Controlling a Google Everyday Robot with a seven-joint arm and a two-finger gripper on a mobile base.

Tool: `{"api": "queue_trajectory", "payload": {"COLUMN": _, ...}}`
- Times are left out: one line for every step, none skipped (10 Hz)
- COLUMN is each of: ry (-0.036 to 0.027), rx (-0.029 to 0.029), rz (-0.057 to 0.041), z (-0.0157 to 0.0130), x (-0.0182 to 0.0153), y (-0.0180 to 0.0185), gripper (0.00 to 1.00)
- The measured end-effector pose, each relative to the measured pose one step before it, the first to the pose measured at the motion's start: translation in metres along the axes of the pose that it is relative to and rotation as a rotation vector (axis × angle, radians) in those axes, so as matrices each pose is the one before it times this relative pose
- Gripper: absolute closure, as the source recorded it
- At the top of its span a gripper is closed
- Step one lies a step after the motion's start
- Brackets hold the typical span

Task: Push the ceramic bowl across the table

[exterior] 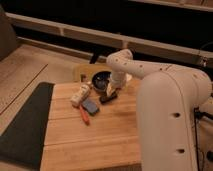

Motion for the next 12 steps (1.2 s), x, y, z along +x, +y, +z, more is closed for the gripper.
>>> {"api": "queue_trajectory", "payload": {"ry": 0.00645, "rx": -0.01662, "rz": -0.02098, "z": 0.00506, "x": -0.00502, "y": -0.0001, "gripper": 0.35}}
{"api": "queue_trajectory", "payload": {"ry": 0.00183, "rx": -0.00464, "rz": -0.00536, "z": 0.0015, "x": -0.0013, "y": -0.00032, "gripper": 0.35}}
{"api": "queue_trajectory", "payload": {"ry": 0.00001, "rx": 0.0, "rz": 0.00011, "z": -0.00001, "x": 0.00002, "y": -0.00004, "gripper": 0.35}}
{"api": "queue_trajectory", "payload": {"ry": -0.00002, "rx": 0.00029, "rz": 0.00078, "z": 0.00006, "x": 0.00022, "y": -0.00051, "gripper": 0.35}}
{"api": "queue_trajectory", "payload": {"ry": -0.00285, "rx": 0.00027, "rz": 0.00427, "z": -0.00048, "x": -0.00022, "y": -0.00255, "gripper": 0.35}}
{"api": "queue_trajectory", "payload": {"ry": -0.01544, "rx": 0.00306, "rz": 0.00253, "z": 0.00028, "x": -0.00445, "y": -0.00669, "gripper": 0.35}}
{"api": "queue_trajectory", "payload": {"ry": -0.01541, "rx": 0.00437, "rz": -0.00475, "z": 0.00079, "x": -0.00591, "y": -0.00735, "gripper": 0.35}}
{"api": "queue_trajectory", "payload": {"ry": -0.01188, "rx": 0.00609, "rz": -0.01441, "z": 0.00164, "x": -0.00701, "y": -0.00523, "gripper": 0.35}}
{"api": "queue_trajectory", "payload": {"ry": -0.00812, "rx": -0.00396, "rz": -0.01516, "z": 0.00299, "x": -0.00718, "y": -0.00082, "gripper": 0.35}}
{"api": "queue_trajectory", "payload": {"ry": -0.00305, "rx": -0.0091, "rz": -0.01191, "z": 0.00421, "x": -0.00536, "y": 0.00161, "gripper": 0.35}}
{"api": "queue_trajectory", "payload": {"ry": 0.00597, "rx": -0.01883, "rz": -0.02164, "z": 0.00959, "x": -0.00753, "y": 0.00486, "gripper": 0.35}}
{"api": "queue_trajectory", "payload": {"ry": 0.0095, "rx": -0.01195, "rz": -0.00986, "z": 0.00639, "x": -0.00316, "y": 0.00323, "gripper": 0.35}}
